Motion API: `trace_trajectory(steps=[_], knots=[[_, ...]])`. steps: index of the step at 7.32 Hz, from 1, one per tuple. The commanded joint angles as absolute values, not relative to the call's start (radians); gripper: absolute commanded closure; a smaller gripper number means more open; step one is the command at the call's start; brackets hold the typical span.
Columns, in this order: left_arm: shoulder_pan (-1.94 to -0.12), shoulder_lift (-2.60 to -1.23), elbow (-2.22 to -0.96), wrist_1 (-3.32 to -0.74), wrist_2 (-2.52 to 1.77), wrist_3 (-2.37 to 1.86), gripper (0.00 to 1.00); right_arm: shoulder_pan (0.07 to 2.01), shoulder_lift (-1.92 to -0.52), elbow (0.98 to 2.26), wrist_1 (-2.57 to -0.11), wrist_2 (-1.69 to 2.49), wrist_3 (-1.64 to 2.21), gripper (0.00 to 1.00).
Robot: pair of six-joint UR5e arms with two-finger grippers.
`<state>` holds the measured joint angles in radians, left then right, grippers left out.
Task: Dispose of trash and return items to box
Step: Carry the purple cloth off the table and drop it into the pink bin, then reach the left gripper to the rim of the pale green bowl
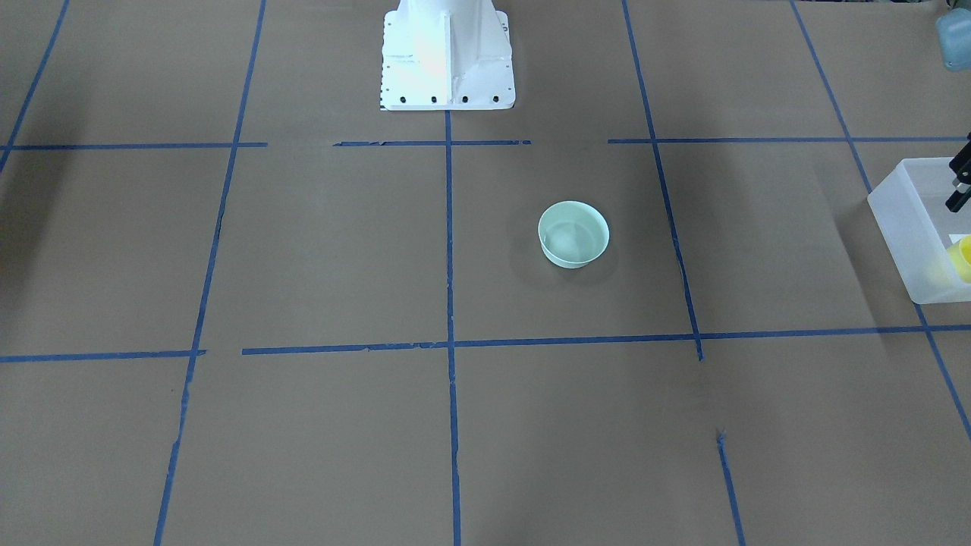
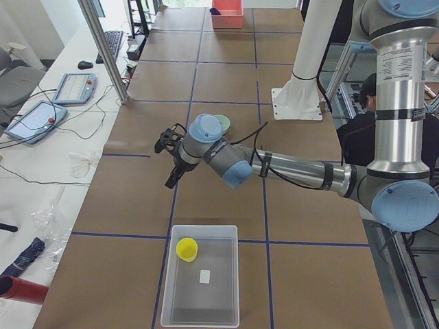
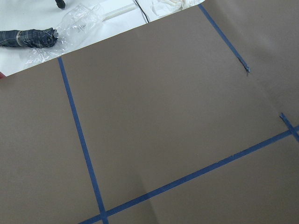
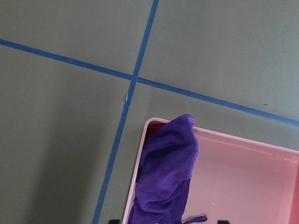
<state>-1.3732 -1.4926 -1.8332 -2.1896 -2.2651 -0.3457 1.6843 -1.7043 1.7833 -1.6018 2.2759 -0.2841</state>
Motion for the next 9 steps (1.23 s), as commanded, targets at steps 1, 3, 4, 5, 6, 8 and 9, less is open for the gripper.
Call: trace_trajectory(steps=[1,3,4,5,6,8,9], knots=[[-1.19,-1.511,-1.932,-2.189,-2.203,-0.657,0.0,1.66,-1.704,1.783,-1.585,2.275,-0.258,0.01],[-0.983,-1.577,-1.956,-2.187,-2.087,-0.909,0.0,1.658,-1.706,1.782,-1.578,2.276,-0.258,0.0],[-0.888,-1.606,-1.956,-2.187,-2.007,-1.022,0.0,1.658,-1.707,1.782,-1.577,2.276,-0.258,0.0],[-0.785,-1.639,-1.947,-2.175,-1.923,-1.163,0.0,1.658,-1.707,1.784,-1.577,2.278,-0.258,0.0],[-0.716,-1.687,-1.947,-2.107,-1.854,-1.284,0.08,1.658,-1.707,1.784,-1.577,2.278,-0.258,0.0],[-0.56,-1.84,-1.936,-1.854,-1.72,-1.465,0.26,1.658,-1.715,1.784,-1.565,2.278,-0.258,0.0],[-0.533,-1.853,-1.893,-1.844,-1.709,-1.501,0.29,1.658,-1.718,1.784,-1.562,2.278,-0.259,0.0]])
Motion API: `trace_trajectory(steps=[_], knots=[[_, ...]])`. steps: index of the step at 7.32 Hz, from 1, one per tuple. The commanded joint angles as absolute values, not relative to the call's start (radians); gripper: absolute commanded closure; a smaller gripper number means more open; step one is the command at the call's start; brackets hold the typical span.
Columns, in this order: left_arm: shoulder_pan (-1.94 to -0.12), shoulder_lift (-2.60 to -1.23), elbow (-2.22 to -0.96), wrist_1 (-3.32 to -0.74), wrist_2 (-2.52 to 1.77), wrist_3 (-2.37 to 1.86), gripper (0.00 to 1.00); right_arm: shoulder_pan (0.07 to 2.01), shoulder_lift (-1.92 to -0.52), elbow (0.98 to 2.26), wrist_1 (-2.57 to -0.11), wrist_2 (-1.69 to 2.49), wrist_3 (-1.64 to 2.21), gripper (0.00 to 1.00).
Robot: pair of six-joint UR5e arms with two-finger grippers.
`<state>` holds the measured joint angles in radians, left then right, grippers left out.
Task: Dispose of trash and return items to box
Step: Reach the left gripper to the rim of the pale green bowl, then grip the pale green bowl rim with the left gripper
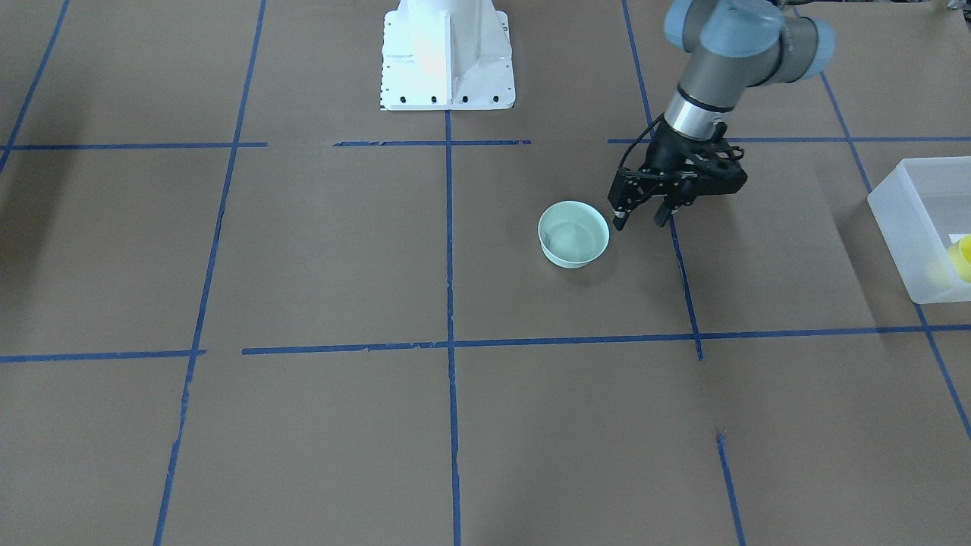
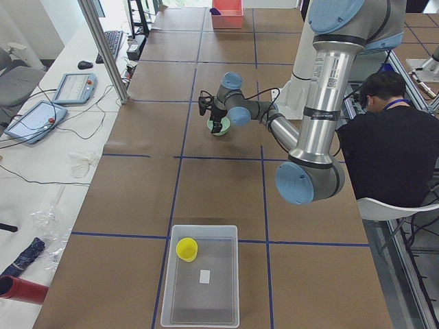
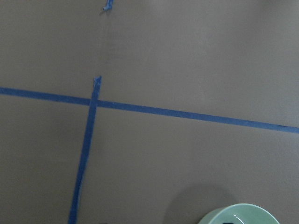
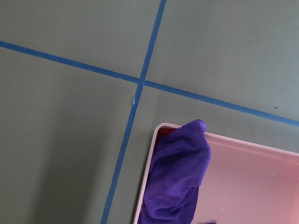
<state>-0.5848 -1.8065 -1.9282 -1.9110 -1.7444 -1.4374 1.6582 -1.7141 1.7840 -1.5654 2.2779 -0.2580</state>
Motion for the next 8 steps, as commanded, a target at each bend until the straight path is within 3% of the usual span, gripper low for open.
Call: trace_trajectory(steps=[1,3,5,8], knots=[[-0.526,-1.859,-1.875,-1.844,-1.704,-1.5,0.3,1.658,-1.72,1.784,-1.551,2.279,-0.258,0.0],[-0.516,-1.861,-1.836,-1.847,-1.706,-1.496,0.36,1.658,-1.723,1.784,-1.551,2.279,-0.258,0.0],[-0.505,-1.873,-1.842,-1.847,-1.707,-1.494,1.0,1.658,-1.727,1.784,-1.551,2.279,-0.259,0.0],[-0.521,-1.87,-1.894,-1.838,-1.712,-1.409,1.0,1.658,-1.729,1.784,-1.551,2.279,-0.259,0.0]])
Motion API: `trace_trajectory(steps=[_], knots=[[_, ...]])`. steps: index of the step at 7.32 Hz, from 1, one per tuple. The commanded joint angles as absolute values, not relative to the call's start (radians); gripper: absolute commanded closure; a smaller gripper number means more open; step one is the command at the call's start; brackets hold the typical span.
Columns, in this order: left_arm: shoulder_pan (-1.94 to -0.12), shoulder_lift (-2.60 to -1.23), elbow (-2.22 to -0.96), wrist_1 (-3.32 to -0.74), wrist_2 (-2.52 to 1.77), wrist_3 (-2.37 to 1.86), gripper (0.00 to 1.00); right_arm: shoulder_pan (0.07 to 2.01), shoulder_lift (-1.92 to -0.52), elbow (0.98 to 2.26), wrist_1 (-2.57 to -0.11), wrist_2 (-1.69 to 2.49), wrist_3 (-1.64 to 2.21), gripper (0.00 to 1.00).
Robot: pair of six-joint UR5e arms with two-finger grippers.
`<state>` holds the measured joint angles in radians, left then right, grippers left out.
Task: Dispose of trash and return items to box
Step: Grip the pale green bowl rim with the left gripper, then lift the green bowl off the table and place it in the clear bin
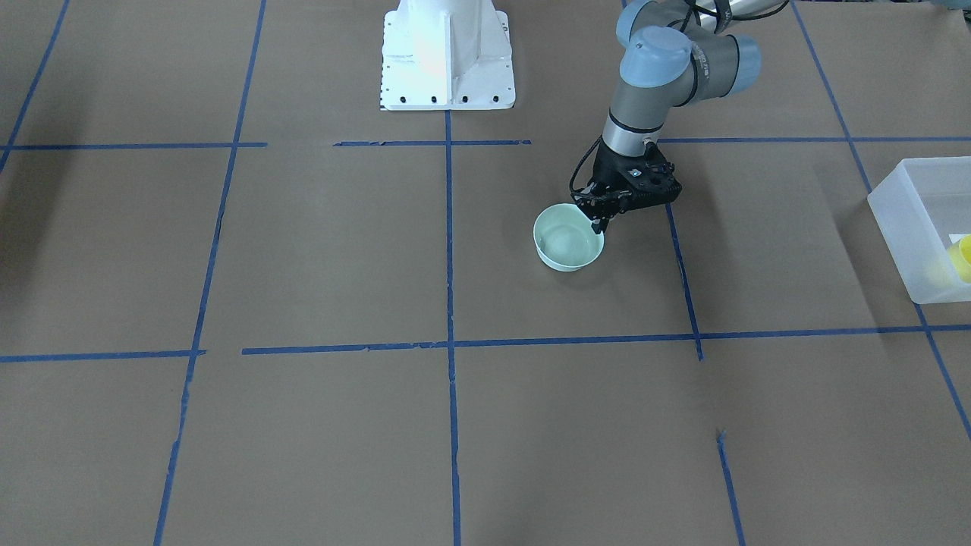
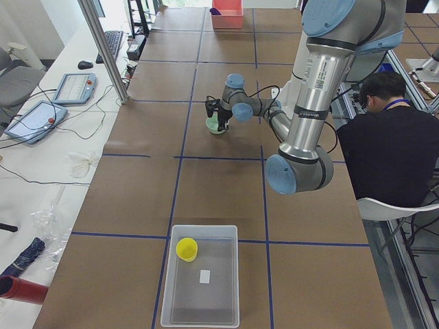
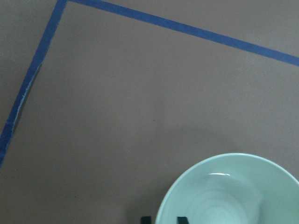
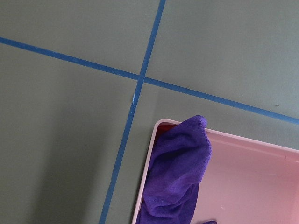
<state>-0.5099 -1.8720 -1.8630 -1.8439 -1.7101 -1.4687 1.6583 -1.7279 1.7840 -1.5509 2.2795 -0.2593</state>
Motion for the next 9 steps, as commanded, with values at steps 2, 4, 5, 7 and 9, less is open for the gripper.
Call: trace_trajectory(steps=[2,4,5,7,9], knots=[[-0.622,-1.839,-1.977,-1.803,-1.739,-1.259,1.0,1.658,-1.729,1.784,-1.551,2.279,-0.259,0.0],[-0.826,-1.775,-2.031,-1.779,-1.856,-1.003,1.0,1.658,-1.729,1.784,-1.551,2.279,-0.259,0.0],[-0.948,-1.714,-2.045,-1.779,-1.911,-0.818,1.0,1.658,-1.729,1.784,-1.551,2.279,-0.259,0.0],[-1.157,-1.593,-2.031,-1.787,-1.965,-0.384,1.0,1.658,-1.729,1.784,-1.551,2.278,-0.259,0.0],[-1.346,-1.549,-1.921,-1.795,-2.049,-0.025,1.0,1.658,-1.729,1.784,-1.551,2.278,-0.261,0.0]])
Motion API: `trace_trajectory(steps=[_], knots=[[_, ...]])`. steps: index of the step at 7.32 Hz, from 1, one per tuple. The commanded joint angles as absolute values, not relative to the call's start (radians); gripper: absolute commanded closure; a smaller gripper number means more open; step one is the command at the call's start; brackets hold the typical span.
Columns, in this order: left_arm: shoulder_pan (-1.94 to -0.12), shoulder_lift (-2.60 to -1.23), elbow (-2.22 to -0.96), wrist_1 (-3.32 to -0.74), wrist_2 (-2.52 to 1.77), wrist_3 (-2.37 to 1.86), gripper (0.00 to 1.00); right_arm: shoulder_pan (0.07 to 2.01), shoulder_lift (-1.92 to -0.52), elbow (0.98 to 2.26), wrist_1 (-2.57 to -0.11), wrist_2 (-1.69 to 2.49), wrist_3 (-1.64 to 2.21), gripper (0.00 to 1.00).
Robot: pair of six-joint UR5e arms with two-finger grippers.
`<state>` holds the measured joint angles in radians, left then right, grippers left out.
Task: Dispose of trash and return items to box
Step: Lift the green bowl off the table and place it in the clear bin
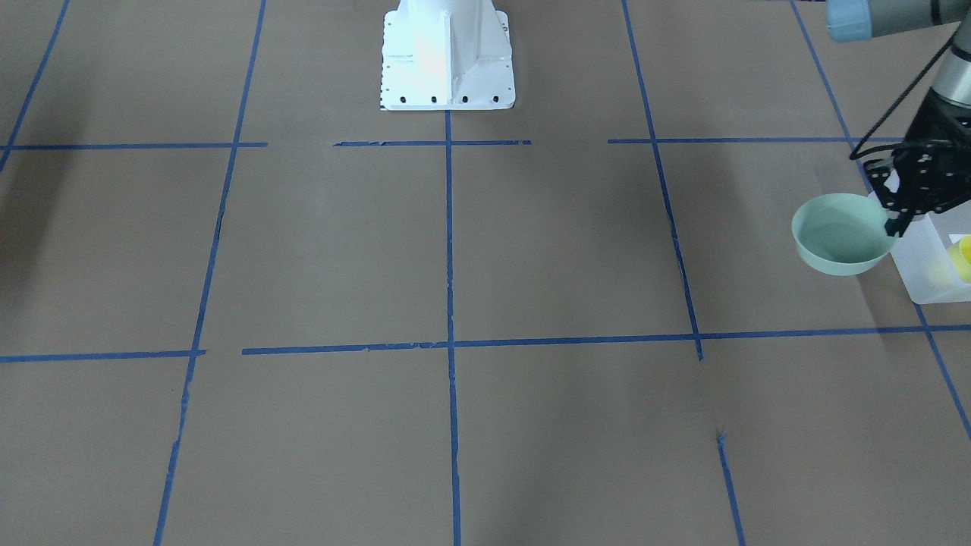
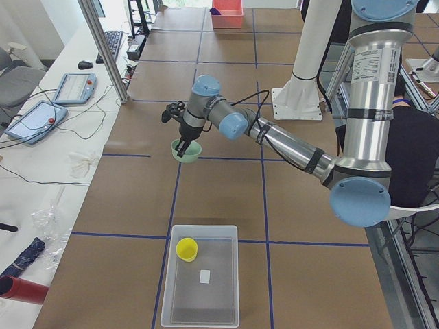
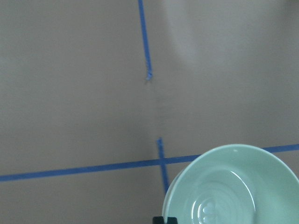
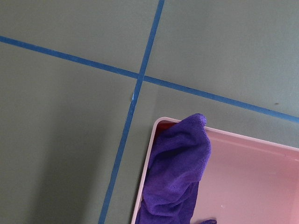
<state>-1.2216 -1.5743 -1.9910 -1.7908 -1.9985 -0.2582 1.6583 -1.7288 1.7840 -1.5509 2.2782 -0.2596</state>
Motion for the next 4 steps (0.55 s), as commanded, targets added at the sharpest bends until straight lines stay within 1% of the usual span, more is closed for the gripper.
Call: trace_trajectory(steps=[1,2,4], knots=[[-1.411,-1.548,-1.837,-1.831,-2.051,0.102,1.0,1.658,-1.729,1.784,-1.551,2.278,-0.261,0.0],[-1.445,-1.517,-1.75,-1.929,-2.052,0.168,1.0,1.658,-1.729,1.784,-1.548,2.276,-0.261,0.0],[-1.454,-1.378,-1.643,-2.185,-2.115,0.216,1.0,1.658,-1.738,1.781,-1.522,2.275,-0.259,0.0]])
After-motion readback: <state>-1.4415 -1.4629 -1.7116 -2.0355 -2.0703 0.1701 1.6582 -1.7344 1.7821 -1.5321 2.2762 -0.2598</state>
